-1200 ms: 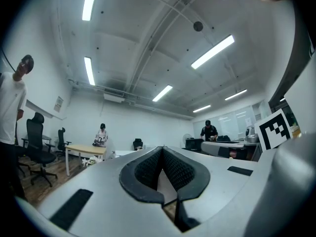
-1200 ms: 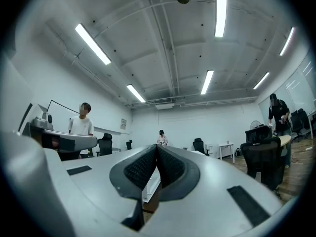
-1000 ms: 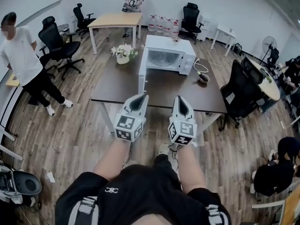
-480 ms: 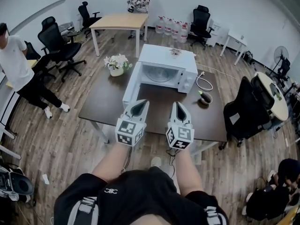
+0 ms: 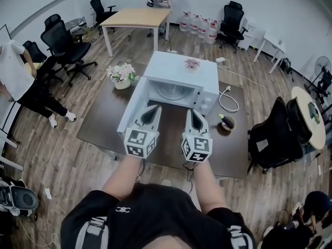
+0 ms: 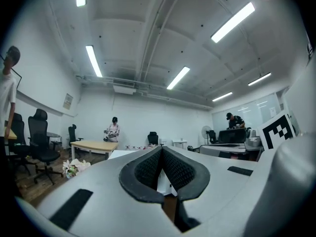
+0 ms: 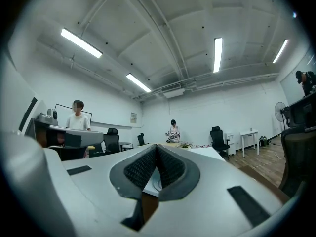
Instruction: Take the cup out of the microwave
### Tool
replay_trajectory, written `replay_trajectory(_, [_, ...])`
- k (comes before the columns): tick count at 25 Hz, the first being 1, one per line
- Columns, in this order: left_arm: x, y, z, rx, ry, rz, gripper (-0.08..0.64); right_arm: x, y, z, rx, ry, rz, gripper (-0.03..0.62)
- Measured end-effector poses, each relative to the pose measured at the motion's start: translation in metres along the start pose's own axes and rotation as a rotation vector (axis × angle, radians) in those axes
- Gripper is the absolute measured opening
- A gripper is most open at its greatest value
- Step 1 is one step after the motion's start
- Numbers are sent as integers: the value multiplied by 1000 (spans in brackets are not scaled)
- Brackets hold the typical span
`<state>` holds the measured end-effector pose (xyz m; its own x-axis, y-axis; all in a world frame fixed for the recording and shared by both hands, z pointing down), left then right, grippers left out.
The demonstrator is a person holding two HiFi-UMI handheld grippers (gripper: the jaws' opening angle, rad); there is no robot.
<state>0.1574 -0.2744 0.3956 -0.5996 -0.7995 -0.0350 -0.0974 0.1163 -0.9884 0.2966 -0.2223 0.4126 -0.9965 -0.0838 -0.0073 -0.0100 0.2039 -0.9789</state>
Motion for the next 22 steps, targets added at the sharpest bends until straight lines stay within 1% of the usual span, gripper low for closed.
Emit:
replay_trajectory(5, [17, -10, 32, 10, 22, -10, 0, -10, -11, 40, -5, 27, 12, 2])
replay_trajectory(9, [27, -17, 54, 22, 22, -15, 0, -16, -18, 65, -19, 20, 16, 2])
replay_trajectory(11, [33, -21, 62, 27, 28, -19, 0, -16, -21, 76, -34, 32, 15, 3])
replay_trajectory(12, [36, -23, 65, 29, 31, -21, -1, -15, -22, 81, -40, 43, 18, 31])
replay_trajectory(14, [41, -24, 72, 27, 37, -23, 0, -16, -27, 94, -49, 64, 33, 147])
replay_trajectory(16, [47, -25, 77, 32, 43, -26, 0, -16, -34, 107, -51, 68, 43, 279])
replay_trajectory(19, [57, -34, 81, 53, 61, -33, 0, -16, -56, 125, -23, 58, 46, 423])
replay_trajectory(20, [60, -37, 82, 58, 67, -36, 0, -16, -65, 132, -6, 55, 48, 453])
replay_trajectory(22, [66, -42, 86, 67, 75, -37, 0, -15, -84, 145, 34, 51, 57, 485])
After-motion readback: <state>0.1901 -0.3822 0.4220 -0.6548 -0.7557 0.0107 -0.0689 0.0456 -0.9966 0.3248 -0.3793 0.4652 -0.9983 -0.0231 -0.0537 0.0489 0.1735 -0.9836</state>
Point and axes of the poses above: the fingertips, and each gripper's own axes: z forward along the fingers, x to its left, y out of its top, the point moved 3 cm from there along -z, backward along the fingers, and after that the axes turned 6 degrees about -x, right-handed, at the moved point
